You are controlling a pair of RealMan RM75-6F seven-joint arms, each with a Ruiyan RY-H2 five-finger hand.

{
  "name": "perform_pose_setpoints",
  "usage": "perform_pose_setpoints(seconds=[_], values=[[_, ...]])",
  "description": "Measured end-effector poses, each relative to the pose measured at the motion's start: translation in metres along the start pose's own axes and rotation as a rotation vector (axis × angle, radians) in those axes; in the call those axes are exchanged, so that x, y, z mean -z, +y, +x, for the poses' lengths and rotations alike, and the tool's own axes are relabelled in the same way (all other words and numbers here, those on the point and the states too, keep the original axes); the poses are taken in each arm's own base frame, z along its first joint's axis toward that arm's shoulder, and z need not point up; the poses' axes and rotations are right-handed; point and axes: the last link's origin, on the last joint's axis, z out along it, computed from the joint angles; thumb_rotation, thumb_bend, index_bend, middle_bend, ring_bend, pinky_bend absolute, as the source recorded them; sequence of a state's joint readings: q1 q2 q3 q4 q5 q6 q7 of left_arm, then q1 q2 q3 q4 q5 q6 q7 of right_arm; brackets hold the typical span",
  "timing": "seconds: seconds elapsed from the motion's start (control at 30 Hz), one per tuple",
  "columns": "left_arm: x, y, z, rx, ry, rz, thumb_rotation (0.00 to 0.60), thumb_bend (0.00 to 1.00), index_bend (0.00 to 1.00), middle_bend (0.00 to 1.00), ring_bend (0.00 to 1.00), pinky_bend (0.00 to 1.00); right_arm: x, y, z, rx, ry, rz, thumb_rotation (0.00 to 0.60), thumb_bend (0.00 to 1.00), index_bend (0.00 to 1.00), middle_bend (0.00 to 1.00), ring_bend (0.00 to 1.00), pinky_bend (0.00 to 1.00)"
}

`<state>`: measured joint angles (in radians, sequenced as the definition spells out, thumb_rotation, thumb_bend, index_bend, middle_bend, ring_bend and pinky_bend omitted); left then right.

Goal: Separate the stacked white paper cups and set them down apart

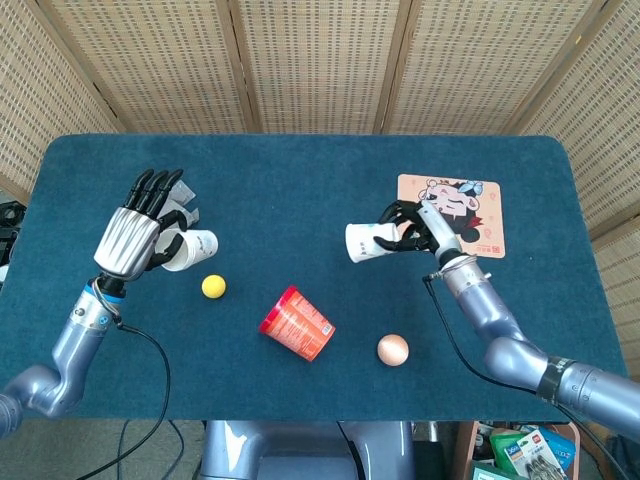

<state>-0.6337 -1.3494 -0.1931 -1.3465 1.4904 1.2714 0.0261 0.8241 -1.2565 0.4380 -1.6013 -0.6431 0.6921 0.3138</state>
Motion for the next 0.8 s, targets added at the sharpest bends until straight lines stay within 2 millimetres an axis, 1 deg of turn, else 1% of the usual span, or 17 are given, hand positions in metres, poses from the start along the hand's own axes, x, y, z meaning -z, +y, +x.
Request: perform_pose_setpoints(seconds=[0.13, 0.17, 0.27, 0.33, 0.37, 0.4, 0.43, 0.47, 0.5, 0.53, 0.57, 0.6, 0.7, 0.8], values=[[-0.007, -0.012, -0.008, -0.03, -0.141, 0.059, 0.6, 0.49, 0.69, 0.0, 0.0, 0.0, -0.001, 0.014, 0.007, 0.3, 0.073, 0.049, 0.6, 0.52, 0.55, 0.6, 0.47, 0.68], [-0.01, -0.015, -0.011, -0.035, -0.182, 0.083, 0.6, 0.49, 0.69, 0.0, 0.0, 0.0, -0.002, 0.019, 0.008, 0.402, 0.096, 0.066, 0.6, 0.52, 0.55, 0.6, 0.47, 0.68], [-0.018, -0.021, -0.018, -0.034, -0.263, 0.146, 0.6, 0.49, 0.68, 0.0, 0.0, 0.0, -0.002, 0.033, 0.012, 0.638, 0.142, 0.106, 0.6, 0.52, 0.55, 0.59, 0.47, 0.68], [-0.023, -0.023, -0.023, -0.025, -0.307, 0.18, 0.6, 0.49, 0.63, 0.0, 0.0, 0.0, -0.002, 0.043, 0.015, 0.789, 0.168, 0.129, 0.6, 0.52, 0.55, 0.58, 0.47, 0.67], [-0.026, -0.024, -0.028, -0.012, -0.339, 0.198, 0.6, 0.49, 0.56, 0.0, 0.0, 0.0, -0.002, 0.047, 0.016, 0.85, 0.177, 0.138, 0.6, 0.52, 0.55, 0.56, 0.47, 0.67], [-0.028, -0.023, -0.032, 0.0, -0.362, 0.208, 0.6, 0.49, 0.46, 0.0, 0.0, 0.0, -0.002, 0.05, 0.018, 0.908, 0.185, 0.146, 0.6, 0.5, 0.54, 0.51, 0.44, 0.62], [-0.031, -0.022, -0.036, 0.009, -0.383, 0.216, 0.6, 0.49, 0.37, 0.0, 0.0, 0.0, -0.001, 0.055, 0.019, 0.978, 0.192, 0.159, 0.6, 0.43, 0.46, 0.42, 0.37, 0.53], [-0.035, -0.02, -0.041, 0.016, -0.406, 0.224, 0.6, 0.49, 0.21, 0.0, 0.0, 0.0, 0.0, 0.058, 0.019, 1.025, 0.194, 0.169, 0.6, 0.36, 0.36, 0.32, 0.29, 0.44], [-0.037, -0.02, -0.045, 0.021, -0.42, 0.232, 0.6, 0.49, 0.09, 0.0, 0.0, 0.0, 0.001, 0.061, 0.02, 1.066, 0.191, 0.175, 0.6, 0.24, 0.2, 0.17, 0.16, 0.26], [-0.038, -0.02, -0.048, 0.027, -0.431, 0.24, 0.6, 0.49, 0.03, 0.0, 0.0, 0.0, 0.003, 0.065, 0.019, 1.114, 0.183, 0.175, 0.6, 0.15, 0.06, 0.06, 0.05, 0.11], [-0.04, -0.02, -0.052, 0.033, -0.444, 0.249, 0.6, 0.49, 0.0, 0.0, 0.0, 0.0, 0.004, 0.068, 0.019, 1.145, 0.176, 0.17, 0.6, 0.12, 0.01, 0.01, 0.01, 0.05], [-0.041, -0.019, -0.053, 0.039, -0.453, 0.254, 0.6, 0.48, 0.0, 0.0, 0.0, 0.0, 0.005, 0.071, 0.019, 1.172, 0.169, 0.162, 0.6, 0.09, 0.0, 0.0, 0.0, 0.0], [-0.044, -0.014, -0.055, 0.057, -0.467, 0.255, 0.6, 0.46, 0.0, 0.0, 0.0, 0.0, 0.011, 0.078, 0.018, 1.224, 0.158, 0.137, 0.6, 0.08, 0.0, 0.0, 0.0, 0.0], [-0.044, -0.012, -0.051, 0.068, -0.446, 0.253, 0.6, 0.45, 0.0, 0.0, 0.0, 0.0, 0.019, 0.077, 0.018, 1.213, 0.166, 0.14, 0.6, 0.08, 0.0, 0.0, 0.0, 0.0]])
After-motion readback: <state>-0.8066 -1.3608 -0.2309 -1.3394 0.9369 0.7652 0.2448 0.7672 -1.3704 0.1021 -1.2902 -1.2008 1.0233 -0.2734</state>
